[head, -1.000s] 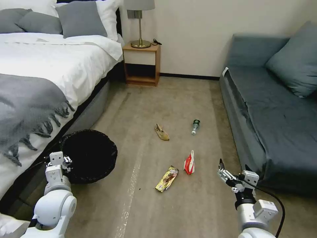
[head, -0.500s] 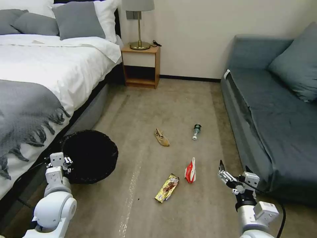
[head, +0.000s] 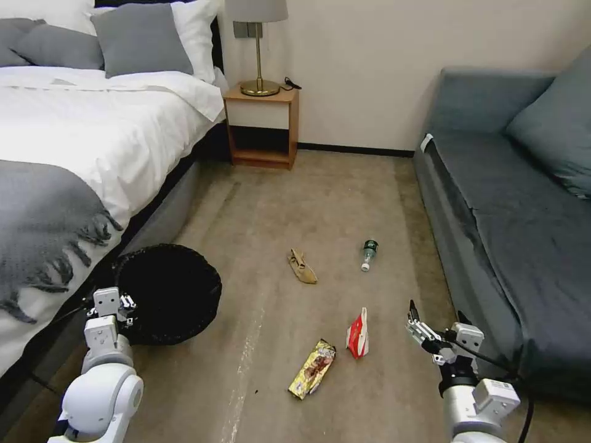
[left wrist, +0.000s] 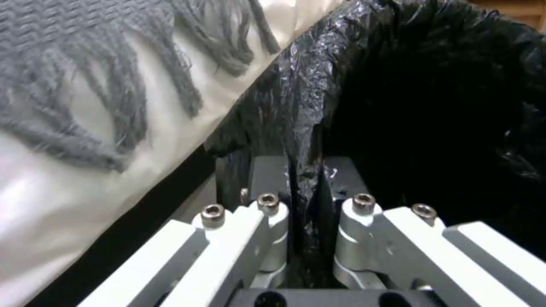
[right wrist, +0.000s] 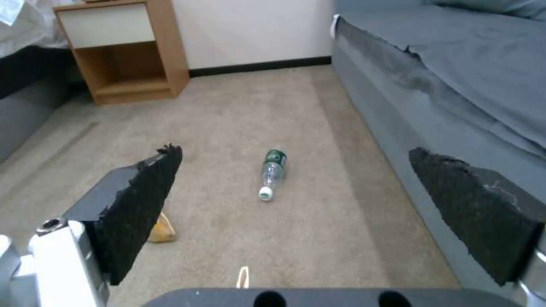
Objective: Pick up the trash bin, then pick up the garbage on the floor and place it into the trash bin.
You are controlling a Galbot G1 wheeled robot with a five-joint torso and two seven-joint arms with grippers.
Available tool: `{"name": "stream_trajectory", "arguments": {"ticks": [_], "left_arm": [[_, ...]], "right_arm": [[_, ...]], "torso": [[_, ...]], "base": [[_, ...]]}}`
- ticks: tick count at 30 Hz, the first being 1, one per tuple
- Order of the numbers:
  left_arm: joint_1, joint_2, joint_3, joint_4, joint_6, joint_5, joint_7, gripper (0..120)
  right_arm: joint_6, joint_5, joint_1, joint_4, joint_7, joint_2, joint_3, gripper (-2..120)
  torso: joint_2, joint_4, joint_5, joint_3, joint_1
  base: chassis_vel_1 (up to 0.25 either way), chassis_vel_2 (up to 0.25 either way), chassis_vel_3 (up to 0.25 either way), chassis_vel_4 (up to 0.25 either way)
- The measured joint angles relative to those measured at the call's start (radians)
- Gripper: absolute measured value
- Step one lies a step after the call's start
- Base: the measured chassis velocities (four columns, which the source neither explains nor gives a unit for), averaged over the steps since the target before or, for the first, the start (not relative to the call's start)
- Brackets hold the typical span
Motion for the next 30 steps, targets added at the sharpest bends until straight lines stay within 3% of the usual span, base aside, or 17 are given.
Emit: {"name": "stream_trajectory", "arguments": {"ticks": [10,16,23,26,30], "left_arm": [[0.007,-0.012,0.003,0.001,-0.021,0.014,0.012,6],[0.007,-0.010,0.003,-0.006,-0.039,0.021,0.038,6],[0.004,-0.004,0.003,-0.010,-0.054,0.043,0.074,6],[-0.012,0.012,0.014,0.008,-0.082,0.079,0.106,6],[-0.027,0.019,0.024,0.027,-0.085,0.093,0.110,6]], "right_arm": [[-0.007,-0.012,0.019,-0.033,0.000,-0.021,-0.020,100],[-0.033,-0.015,0.055,-0.066,-0.002,-0.071,-0.048,100],[-0.084,-0.019,0.127,-0.136,-0.028,-0.194,-0.095,100],[-0.140,0.023,0.202,-0.203,-0.046,-0.291,-0.139,100],[-0.188,0.085,0.253,-0.255,-0.055,-0.362,-0.191,100]], "torso": [[0.000,0.0001,0.0000,0.000,0.000],[0.000,0.0001,0.0000,0.000,0.000],[0.000,0.0001,0.0001,0.000,0.000],[0.000,0.0001,0.0001,0.000,0.000],[0.000,0.0000,0.0000,0.000,0.000]], "base": [[-0.081,0.086,0.077,-0.083],[-0.074,0.067,0.078,-0.075],[-0.007,0.003,0.008,-0.008],[0.000,0.000,0.000,0.000],[0.000,0.000,0.000,0.000]]}}
